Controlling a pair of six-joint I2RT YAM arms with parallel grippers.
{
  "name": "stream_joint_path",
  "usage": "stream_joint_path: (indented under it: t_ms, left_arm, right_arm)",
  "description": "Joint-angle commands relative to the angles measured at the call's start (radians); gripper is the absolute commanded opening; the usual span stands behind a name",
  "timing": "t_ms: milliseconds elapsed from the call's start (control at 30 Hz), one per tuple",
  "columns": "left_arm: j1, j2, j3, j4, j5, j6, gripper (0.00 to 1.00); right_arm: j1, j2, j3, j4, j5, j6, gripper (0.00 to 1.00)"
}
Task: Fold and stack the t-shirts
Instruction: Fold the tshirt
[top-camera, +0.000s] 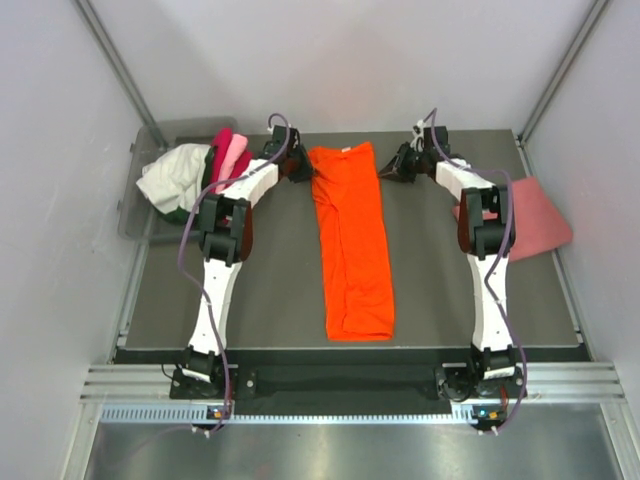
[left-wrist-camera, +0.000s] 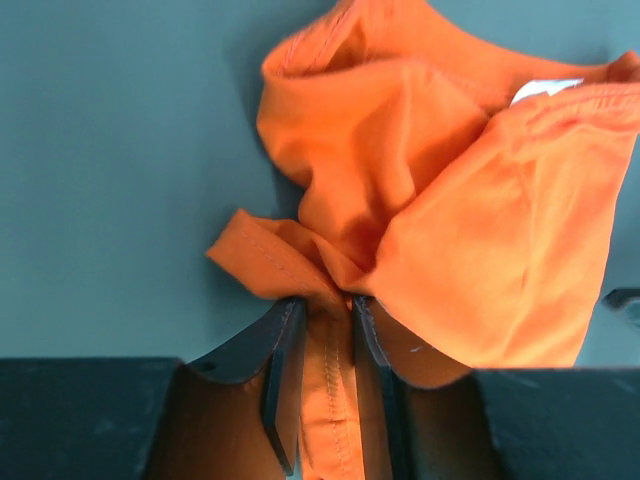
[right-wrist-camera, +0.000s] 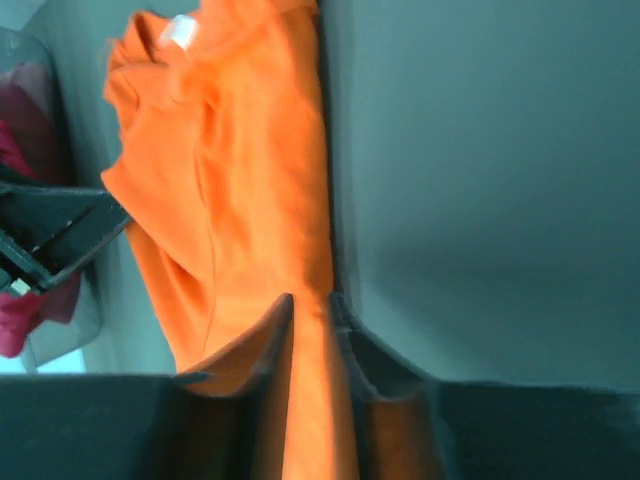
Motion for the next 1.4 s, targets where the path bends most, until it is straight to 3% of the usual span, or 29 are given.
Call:
stream_joint_path:
  t_ms: [0,100,200,233,367,533,767,933,1100,1167,1367]
  left_arm:
    - [0.018,0.038,0.072,-0.016,-0.016,0.032,0.31]
    - [0.024,0.029,0.083,-0.031,-0.008,0.048,0.35]
    - [0.025,-0.061,0.011,-0.029,-0.036,0.099,0.52]
    - [0.025,-0.092,-0.016,-0.017,-0.046,0.11,0.62]
    - [0.025,-0.256,-0.165,0.0,-0.092,0.144,0.88]
    - [0.019,-0.506,-0.429,0.004,-0.129,0.109,0.89]
    - [-0.042,-0.778,-0.789,-0.109,-0.2,0.036,0.87]
    - [-0.155,-0.999,-1.076,-0.086,-0.267,0.029,0.82]
    - [-0.278,-1.218,-1.336,-0.063,-0.231,-0.097,0.77]
    - [-0.387,-1.295,-1.421,-0.056,-0.237,-0.198,0.75]
    - [-0.582,-1.412,-1.563,-0.016,-0.303,-0.414,0.73]
  right_arm:
    - [-0.015,0.023,0.095,0.058,0.041,0.024,0.24]
    - [-0.015,0.008,0.129,0.032,0.035,0.018,0.54]
    - [-0.015,-0.087,0.047,0.055,0.057,-0.002,0.63]
    - [-0.015,-0.116,-0.007,0.065,0.063,-0.012,0.66]
    - [-0.015,-0.269,-0.144,0.058,0.104,-0.07,0.69]
    - [-0.009,-0.552,-0.474,0.105,0.138,-0.106,0.71]
    - [0.058,-0.943,-0.978,0.062,0.32,-0.114,0.67]
    - [0.127,-1.233,-1.283,-0.014,0.262,-0.048,0.62]
    - [0.305,-1.484,-1.417,-0.16,0.371,0.033,0.6]
    - [0.406,-1.59,-1.518,-0.209,0.431,0.11,0.58]
    - [0.589,-1.724,-1.632,-0.24,0.477,0.262,0.5]
